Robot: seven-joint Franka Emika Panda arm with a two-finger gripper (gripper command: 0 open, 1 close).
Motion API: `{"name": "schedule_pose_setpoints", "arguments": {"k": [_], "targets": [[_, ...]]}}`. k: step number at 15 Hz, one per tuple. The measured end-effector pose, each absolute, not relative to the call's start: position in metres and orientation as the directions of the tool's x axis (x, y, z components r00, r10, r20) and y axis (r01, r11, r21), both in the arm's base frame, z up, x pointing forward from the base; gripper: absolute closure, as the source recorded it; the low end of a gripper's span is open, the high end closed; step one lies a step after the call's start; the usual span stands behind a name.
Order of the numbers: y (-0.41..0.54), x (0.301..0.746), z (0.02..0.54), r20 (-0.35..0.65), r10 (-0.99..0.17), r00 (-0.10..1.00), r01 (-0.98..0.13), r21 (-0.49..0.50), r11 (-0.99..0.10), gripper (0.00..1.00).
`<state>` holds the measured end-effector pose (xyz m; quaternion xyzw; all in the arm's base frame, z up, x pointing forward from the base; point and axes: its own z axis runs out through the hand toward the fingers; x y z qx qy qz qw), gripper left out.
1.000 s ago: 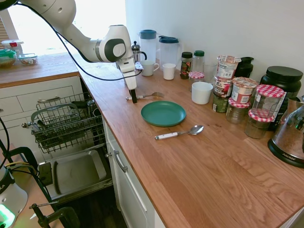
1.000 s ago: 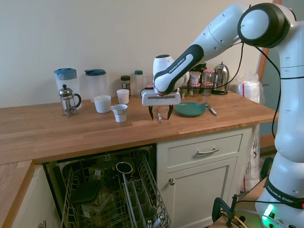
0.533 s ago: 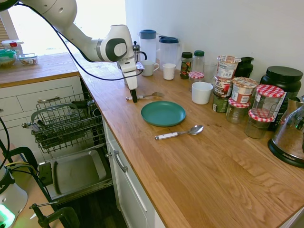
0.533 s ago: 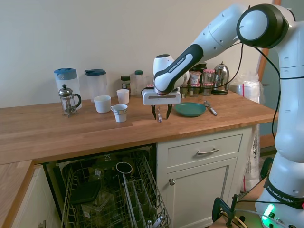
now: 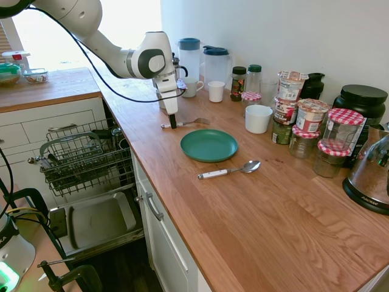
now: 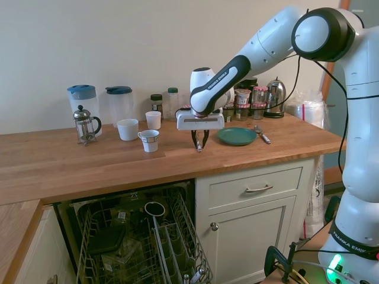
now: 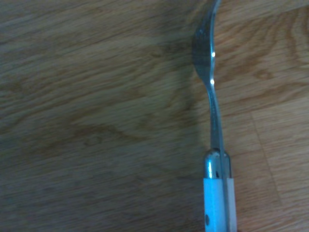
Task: Put the fork in the dishwasher
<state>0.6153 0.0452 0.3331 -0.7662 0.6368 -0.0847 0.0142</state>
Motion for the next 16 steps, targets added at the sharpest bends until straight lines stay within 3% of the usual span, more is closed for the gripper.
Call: {"name": "schedule_pose_setpoints", "arguments": {"k": [4, 9, 16], "targets": [[0.045, 0.616, 0.334, 0.085, -0.975, 0.207, -0.968, -0.129, -0.217, 1.00], [0.051, 0.604, 0.344, 0.042, -0.924, 0.380, -0.920, -0.089, -0.382, 1.00], [0.060, 0.546, 0.439, 0.011, -0.844, 0.537, -0.841, -0.069, -0.536, 1.00]]}}
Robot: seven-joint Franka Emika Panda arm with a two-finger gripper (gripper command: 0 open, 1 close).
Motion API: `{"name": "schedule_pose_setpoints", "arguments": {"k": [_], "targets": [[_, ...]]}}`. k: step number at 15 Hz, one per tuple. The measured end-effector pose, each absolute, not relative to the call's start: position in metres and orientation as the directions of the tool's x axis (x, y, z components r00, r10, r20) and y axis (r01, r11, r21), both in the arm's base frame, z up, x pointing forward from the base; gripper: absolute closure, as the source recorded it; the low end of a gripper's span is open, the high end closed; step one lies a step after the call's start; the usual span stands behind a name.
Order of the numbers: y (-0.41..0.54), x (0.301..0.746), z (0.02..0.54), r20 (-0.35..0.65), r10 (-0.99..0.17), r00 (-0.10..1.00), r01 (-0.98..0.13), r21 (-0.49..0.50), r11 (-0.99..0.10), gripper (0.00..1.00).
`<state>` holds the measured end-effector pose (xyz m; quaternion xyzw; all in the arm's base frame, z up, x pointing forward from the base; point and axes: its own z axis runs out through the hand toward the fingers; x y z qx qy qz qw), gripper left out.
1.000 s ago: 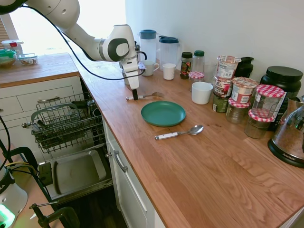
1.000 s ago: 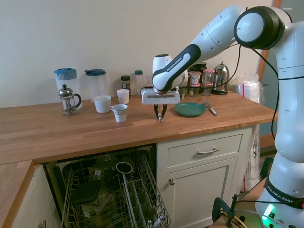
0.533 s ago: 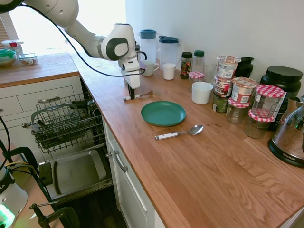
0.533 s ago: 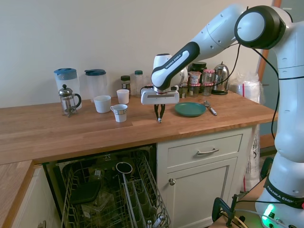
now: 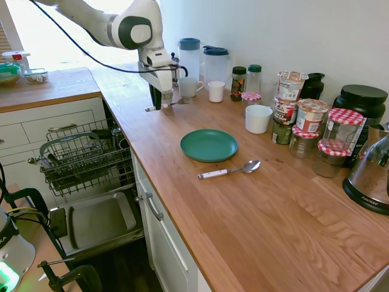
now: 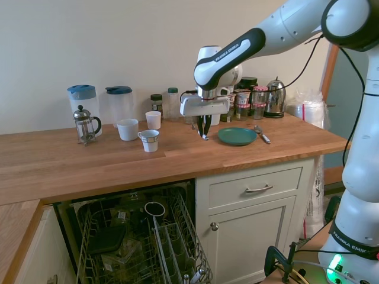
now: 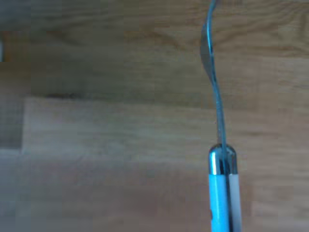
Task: Put the fork in the dishwasher
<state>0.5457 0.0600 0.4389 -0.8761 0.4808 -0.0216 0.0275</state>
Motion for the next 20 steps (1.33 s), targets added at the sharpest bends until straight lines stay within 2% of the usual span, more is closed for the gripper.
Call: {"name": "schedule_pose_setpoints", "arguments": {"k": [3, 6, 9, 11, 15, 20], "targets": [[0.099, 0.487, 0.464, -0.089, -0.756, 0.649, -0.760, -0.016, -0.650, 1.00], [0.142, 0.445, 0.461, -0.225, -0.698, 0.680, -0.719, -0.014, -0.695, 1.00], [0.185, 0.416, 0.448, -0.377, -0.652, 0.658, -0.714, -0.038, -0.699, 1.00], [0.188, 0.412, 0.446, -0.390, -0.646, 0.656, -0.708, -0.023, -0.705, 1.00], [0.216, 0.382, 0.433, -0.469, -0.650, 0.598, -0.700, 0.089, -0.709, 1.00], [0.264, 0.342, 0.384, -0.575, -0.647, 0.501, -0.676, 0.207, -0.707, 1.00]]}}
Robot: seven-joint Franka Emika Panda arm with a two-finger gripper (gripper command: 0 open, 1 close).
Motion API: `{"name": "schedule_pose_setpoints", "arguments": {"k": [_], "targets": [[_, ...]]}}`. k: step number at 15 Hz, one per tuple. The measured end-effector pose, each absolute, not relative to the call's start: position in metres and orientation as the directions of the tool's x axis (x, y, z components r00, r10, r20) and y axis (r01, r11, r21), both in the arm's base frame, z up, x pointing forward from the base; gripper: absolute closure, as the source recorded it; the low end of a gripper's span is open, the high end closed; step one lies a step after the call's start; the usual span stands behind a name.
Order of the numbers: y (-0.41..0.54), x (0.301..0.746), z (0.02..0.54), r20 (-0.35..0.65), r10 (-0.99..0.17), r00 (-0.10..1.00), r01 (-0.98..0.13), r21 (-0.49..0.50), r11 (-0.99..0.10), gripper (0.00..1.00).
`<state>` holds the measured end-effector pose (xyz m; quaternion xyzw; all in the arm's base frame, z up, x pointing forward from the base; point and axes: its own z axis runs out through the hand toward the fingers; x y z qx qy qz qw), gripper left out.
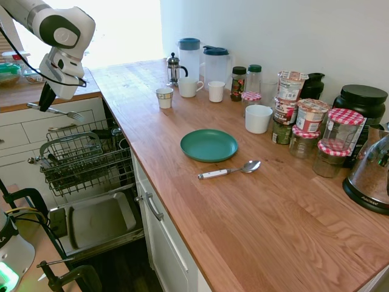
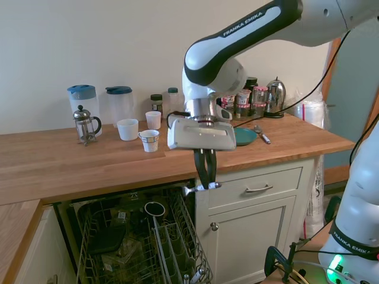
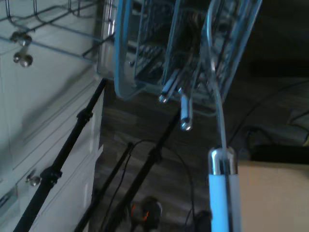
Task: Put the fork in the dishwasher
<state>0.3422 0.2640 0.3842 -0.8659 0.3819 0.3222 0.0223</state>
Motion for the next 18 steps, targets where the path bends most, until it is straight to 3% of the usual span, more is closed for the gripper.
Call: {"name": "schedule_pose_setpoints", "arguments": {"k": [6, 18], "targets": [[0.288, 0.350, 0.300, -0.654, -0.641, 0.401, -0.628, 0.313, -0.712, 1.00], [0.290, 0.404, 0.216, -0.691, -0.667, 0.279, -0.628, 0.394, -0.671, 1.00]]}}
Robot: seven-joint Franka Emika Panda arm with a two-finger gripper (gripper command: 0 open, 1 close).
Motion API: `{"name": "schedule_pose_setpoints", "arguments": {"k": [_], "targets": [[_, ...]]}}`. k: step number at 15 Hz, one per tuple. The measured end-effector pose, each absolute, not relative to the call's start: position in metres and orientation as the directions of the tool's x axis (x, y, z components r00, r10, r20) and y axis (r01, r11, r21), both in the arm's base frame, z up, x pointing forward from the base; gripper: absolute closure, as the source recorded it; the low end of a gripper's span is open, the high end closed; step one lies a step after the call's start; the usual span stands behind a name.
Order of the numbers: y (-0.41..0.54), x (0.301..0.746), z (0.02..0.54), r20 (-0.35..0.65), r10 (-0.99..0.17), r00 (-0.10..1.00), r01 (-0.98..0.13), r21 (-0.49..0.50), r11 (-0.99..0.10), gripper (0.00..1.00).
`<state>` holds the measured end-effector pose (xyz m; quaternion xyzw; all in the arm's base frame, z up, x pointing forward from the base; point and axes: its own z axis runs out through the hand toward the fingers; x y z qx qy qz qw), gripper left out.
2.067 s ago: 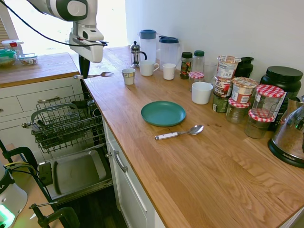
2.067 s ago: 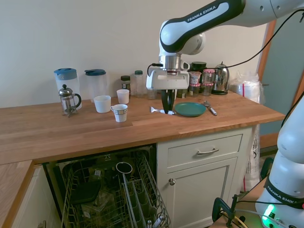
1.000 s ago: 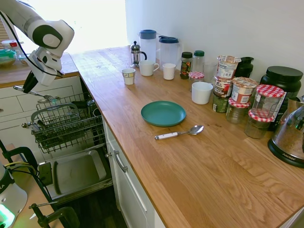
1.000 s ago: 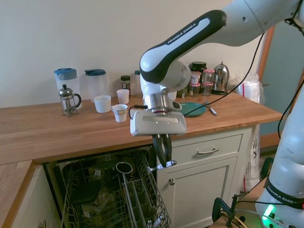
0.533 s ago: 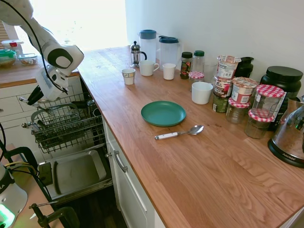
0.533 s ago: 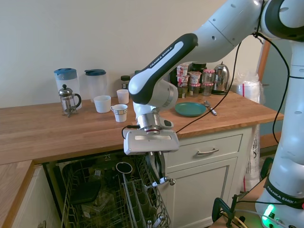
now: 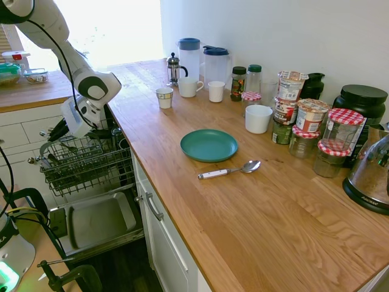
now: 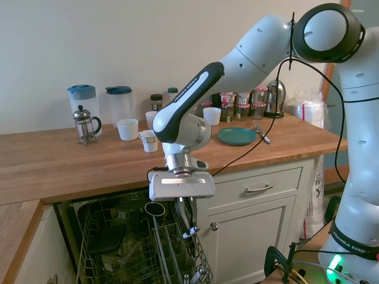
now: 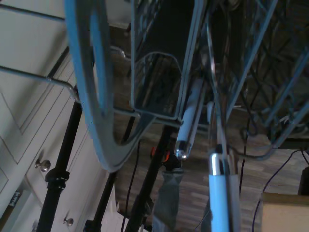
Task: Put the fork in the dishwasher
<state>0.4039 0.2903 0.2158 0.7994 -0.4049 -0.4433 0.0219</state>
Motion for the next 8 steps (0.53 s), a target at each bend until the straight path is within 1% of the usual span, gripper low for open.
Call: {"name": "schedule_pose_setpoints", "arguments": {"k": [8], "targets": [[0.277, 0.421, 0.191, -0.684, -0.686, 0.248, -0.637, 0.418, -0.648, 1.00]]}}
